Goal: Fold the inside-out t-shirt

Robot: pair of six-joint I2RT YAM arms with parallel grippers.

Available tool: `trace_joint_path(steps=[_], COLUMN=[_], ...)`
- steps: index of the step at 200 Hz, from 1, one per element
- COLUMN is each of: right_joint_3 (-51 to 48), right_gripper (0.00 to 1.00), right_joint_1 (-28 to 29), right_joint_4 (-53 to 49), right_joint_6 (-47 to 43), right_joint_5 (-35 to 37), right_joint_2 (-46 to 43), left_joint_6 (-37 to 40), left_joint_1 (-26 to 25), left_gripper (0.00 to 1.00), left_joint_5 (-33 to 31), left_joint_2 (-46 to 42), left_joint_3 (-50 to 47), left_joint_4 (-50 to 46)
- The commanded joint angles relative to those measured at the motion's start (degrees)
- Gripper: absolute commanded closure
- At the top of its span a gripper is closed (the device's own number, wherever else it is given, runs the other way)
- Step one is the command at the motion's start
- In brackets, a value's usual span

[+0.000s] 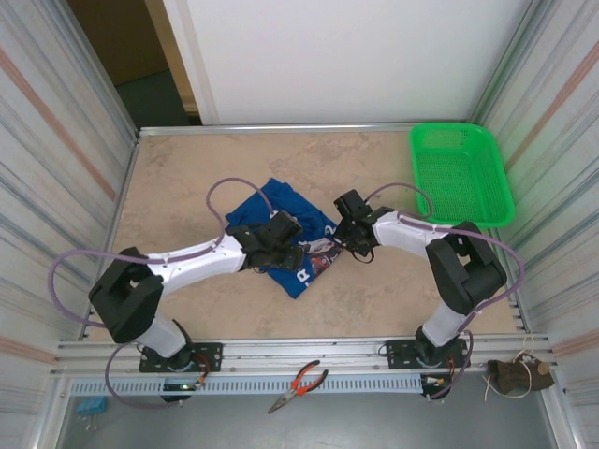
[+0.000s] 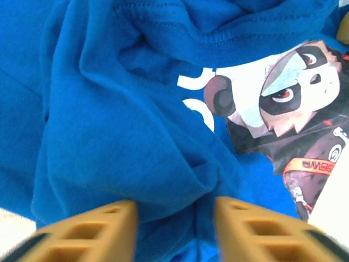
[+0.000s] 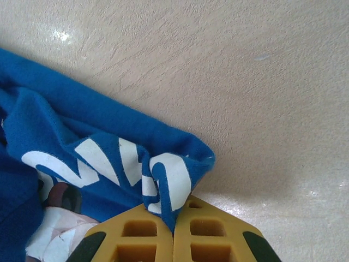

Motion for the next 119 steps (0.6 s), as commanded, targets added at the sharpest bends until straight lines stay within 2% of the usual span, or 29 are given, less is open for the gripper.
trace_joint_path(steps=[1, 30, 75, 106, 119], right_joint_3=[-0.7, -0.9, -1.1, -1.0, -0.9], right_gripper=[1.00, 1.00, 1.00, 1.00, 1.00], right_joint_1=[0.5, 0.5, 0.7, 0.9, 1.0], right_joint_4=[-1.7, -2.0, -2.3, -2.4, -2.4], right_joint_6=[0.2, 0.0, -0.1, -0.1, -0.1], right_joint_5=[1.2, 1.5, 2.1, 2.5, 2.6], right_joint_2=[-0.2, -0.1, 0.2, 0.6, 0.8], left_joint_6=[1.4, 1.5, 1.1, -1.9, -3.9], left_joint_1=[0.5, 5.2, 18.5, 26.9, 29.4], left_gripper=[0.99, 1.00, 1.00, 1.00, 1.00], left_joint_5=[-1.3, 0.9, 8.3, 13.0, 13.1], left_joint_2=[0.6, -0.6, -3.4, -3.7, -3.8], left_joint_3=[2.3, 2.3, 1.1, -1.6, -3.3], left_joint_4=[1.8, 3.7, 7.8, 11.4, 12.4])
